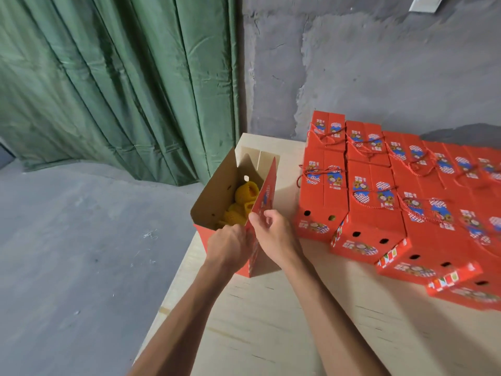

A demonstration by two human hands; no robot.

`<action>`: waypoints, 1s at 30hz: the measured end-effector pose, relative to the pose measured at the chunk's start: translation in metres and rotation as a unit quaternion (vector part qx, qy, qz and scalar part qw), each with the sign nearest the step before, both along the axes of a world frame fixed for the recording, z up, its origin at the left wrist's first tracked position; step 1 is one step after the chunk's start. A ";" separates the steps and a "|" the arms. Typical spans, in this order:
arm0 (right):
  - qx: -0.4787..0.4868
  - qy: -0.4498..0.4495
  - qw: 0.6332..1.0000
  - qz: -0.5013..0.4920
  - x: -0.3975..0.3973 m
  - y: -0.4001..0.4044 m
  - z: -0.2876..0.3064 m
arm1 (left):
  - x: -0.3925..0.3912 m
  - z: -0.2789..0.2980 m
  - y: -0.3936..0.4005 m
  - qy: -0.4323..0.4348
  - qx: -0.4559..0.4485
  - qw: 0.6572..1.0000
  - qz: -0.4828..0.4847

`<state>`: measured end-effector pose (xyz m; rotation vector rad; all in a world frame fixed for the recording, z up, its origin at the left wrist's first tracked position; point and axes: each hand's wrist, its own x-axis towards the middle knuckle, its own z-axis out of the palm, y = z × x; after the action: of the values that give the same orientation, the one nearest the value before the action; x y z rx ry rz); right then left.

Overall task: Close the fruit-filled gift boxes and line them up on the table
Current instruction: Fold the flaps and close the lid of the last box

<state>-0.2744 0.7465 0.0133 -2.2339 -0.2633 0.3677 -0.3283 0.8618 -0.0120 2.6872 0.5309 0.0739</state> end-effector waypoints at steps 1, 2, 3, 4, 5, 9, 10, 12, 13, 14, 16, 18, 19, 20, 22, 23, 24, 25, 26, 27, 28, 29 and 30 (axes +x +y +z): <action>-0.005 0.021 1.000 0.001 -0.010 0.000 0.001 | -0.014 -0.002 -0.010 0.005 0.003 1.000 -0.012; -0.016 0.033 0.999 -0.003 -0.019 -0.001 0.001 | -0.028 -0.004 -0.020 0.013 0.007 1.000 -0.027; -0.031 0.037 0.999 -0.011 -0.027 -0.003 0.001 | -0.040 -0.006 -0.032 0.022 0.005 0.999 -0.043; -0.048 0.036 0.998 -0.018 -0.033 -0.008 0.000 | -0.051 -0.005 -0.043 0.028 -0.003 0.998 -0.054; -0.064 0.035 0.997 -0.021 -0.038 -0.013 -0.001 | -0.061 -0.003 -0.053 0.031 -0.018 0.998 -0.060; -0.119 0.028 0.993 0.001 -0.046 -0.049 -0.001 | -0.080 0.015 -0.088 0.034 -0.073 0.993 -0.087; -0.108 0.032 0.994 -0.003 -0.046 -0.058 -0.002 | -0.082 0.021 -0.094 0.033 -0.074 0.992 -0.099; -0.072 0.050 0.996 -0.015 -0.049 -0.074 -0.001 | -0.081 0.031 -0.101 0.036 -0.056 0.989 -0.128; -0.068 0.050 0.996 -0.020 -0.052 -0.081 0.000 | -0.080 0.035 -0.104 0.047 -0.041 0.987 -0.145; -0.074 0.045 0.996 -0.022 -0.056 -0.088 0.000 | -0.080 0.038 -0.107 0.059 -0.032 0.985 -0.160; -0.099 0.028 0.995 -0.006 -0.062 -0.103 0.000 | -0.082 0.041 -0.115 0.073 -0.045 0.979 -0.183; -0.127 0.016 0.991 0.023 -0.065 -0.120 0.003 | -0.084 0.042 -0.125 0.070 -0.078 0.975 -0.196; -0.137 0.017 0.990 0.033 -0.065 -0.128 0.005 | -0.084 0.042 -0.130 0.067 -0.087 0.975 -0.193; -0.149 0.017 0.988 0.041 -0.066 -0.138 0.006 | -0.085 0.042 -0.136 0.061 -0.092 0.976 -0.185; -0.173 0.006 0.983 0.056 -0.070 -0.156 0.009 | -0.087 0.040 -0.148 0.035 -0.100 0.979 -0.176; -0.176 -0.002 0.983 0.058 -0.071 -0.165 0.010 | -0.088 0.039 -0.154 0.018 -0.101 0.979 -0.178; -0.178 -0.008 0.982 0.060 -0.073 -0.175 0.011 | -0.088 0.039 -0.161 -0.001 -0.098 0.979 -0.181; -0.186 -0.013 0.981 0.061 -0.075 -0.185 0.011 | -0.088 0.039 -0.169 -0.021 -0.090 0.978 -0.185; -0.198 -0.018 0.978 0.059 -0.076 -0.196 0.011 | -0.087 0.040 -0.178 -0.039 -0.076 0.978 -0.188; -0.210 -0.023 0.976 0.059 -0.078 -0.209 0.010 | -0.085 0.042 -0.188 -0.050 -0.055 0.979 -0.189; -0.222 -0.029 0.973 0.061 -0.080 -0.224 0.009 | -0.083 0.043 -0.200 -0.051 -0.024 0.981 -0.188; -0.234 -0.042 0.969 0.064 -0.083 -0.240 0.009 | -0.080 0.045 -0.213 -0.047 0.017 0.982 -0.182; -0.244 -0.056 0.966 0.067 -0.087 -0.257 0.009 | -0.077 0.046 -0.227 -0.039 0.059 0.982 -0.174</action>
<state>-0.3613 0.4893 0.0220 -2.7348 -0.4231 0.4139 -0.4052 0.6348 0.0339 2.8361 0.0274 0.1145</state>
